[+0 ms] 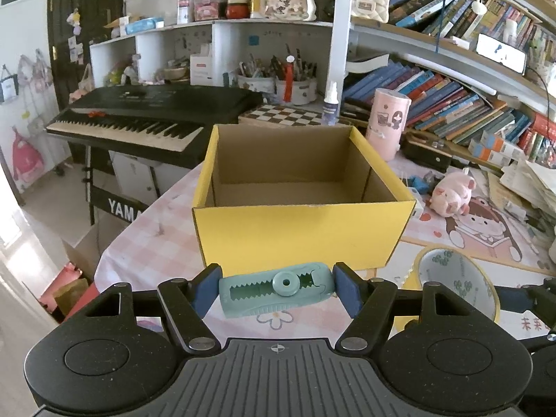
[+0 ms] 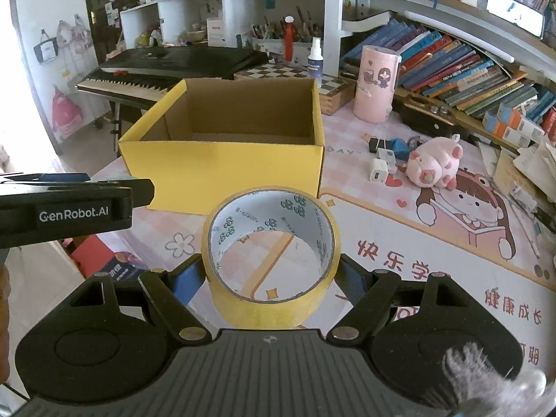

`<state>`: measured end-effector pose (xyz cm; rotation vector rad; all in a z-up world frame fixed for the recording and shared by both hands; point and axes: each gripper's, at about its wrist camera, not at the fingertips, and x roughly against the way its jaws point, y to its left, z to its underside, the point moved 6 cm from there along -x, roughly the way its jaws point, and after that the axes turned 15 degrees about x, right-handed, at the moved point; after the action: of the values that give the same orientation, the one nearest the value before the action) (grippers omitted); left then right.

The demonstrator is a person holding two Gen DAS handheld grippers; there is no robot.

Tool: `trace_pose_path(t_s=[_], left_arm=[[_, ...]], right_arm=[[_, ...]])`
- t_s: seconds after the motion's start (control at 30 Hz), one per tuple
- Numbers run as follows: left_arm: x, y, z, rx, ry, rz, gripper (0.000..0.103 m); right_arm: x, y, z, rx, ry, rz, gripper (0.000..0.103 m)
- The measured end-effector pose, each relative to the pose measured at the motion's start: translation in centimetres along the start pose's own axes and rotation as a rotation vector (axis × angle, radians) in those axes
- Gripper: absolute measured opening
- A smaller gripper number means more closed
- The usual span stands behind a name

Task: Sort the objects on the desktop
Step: 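Carry the green object with the left tool while the right tool carries the tape roll to the yellow box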

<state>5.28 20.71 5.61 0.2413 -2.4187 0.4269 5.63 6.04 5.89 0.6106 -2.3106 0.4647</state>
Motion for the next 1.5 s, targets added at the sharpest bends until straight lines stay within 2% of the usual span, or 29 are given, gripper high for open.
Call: trace_pose_path(t_s=[0.97,1.5], left_arm=[[-0.9,0.2,-2.3,-0.013,-0.025,0.008,0.070],[-4.4,-0.4,-6.9,-0.002,-0.069,-0.030,0.070]], right_arm=[[-0.8,0.1,-3.7,0.055,-0.050,0.009,0.079],[-4.7,-2.0,-9.9,0.141,-0.120,-0.010,0.079]])
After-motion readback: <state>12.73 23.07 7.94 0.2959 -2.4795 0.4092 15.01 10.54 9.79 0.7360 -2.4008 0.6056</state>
